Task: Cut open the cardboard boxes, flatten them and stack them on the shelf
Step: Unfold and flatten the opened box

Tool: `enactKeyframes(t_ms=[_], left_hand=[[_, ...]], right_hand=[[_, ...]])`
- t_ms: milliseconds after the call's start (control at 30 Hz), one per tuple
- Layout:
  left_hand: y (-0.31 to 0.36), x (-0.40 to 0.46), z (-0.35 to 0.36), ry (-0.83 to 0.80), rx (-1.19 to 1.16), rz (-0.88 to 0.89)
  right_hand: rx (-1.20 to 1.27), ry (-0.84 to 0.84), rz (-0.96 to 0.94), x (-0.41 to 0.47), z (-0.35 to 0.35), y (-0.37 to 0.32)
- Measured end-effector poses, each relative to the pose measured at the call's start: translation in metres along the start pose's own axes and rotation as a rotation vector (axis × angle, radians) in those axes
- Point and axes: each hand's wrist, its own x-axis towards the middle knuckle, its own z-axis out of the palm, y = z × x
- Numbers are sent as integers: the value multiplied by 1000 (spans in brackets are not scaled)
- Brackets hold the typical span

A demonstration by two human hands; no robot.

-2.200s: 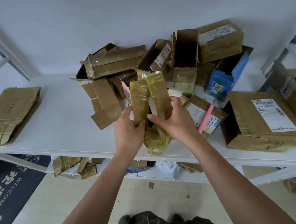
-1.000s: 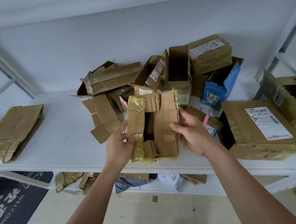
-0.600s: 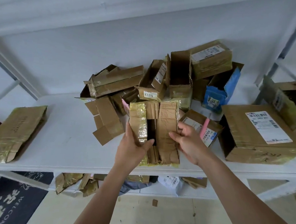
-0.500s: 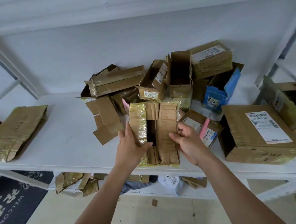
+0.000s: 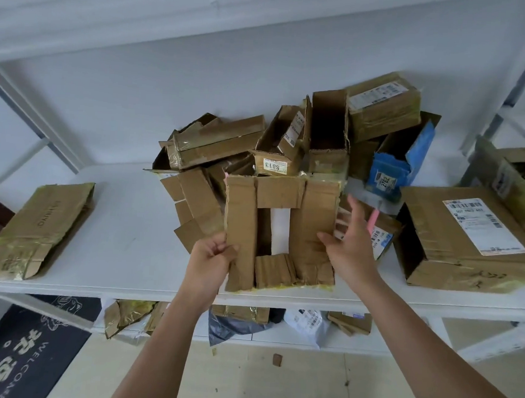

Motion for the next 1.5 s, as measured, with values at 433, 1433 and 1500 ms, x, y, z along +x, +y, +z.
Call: enactKeyframes(t_ms=[433, 1433, 1500], left_hand=[[18, -5, 4, -23, 438, 259], [-31, -13, -13, 358, 64, -60], [-42, -19, -34, 131, -119, -62]], right_hand=[[-640, 46, -518, -12, 12, -2], [53, -251, -315, -22, -9, -30], [59, -233, -275, -18, -11, -26]])
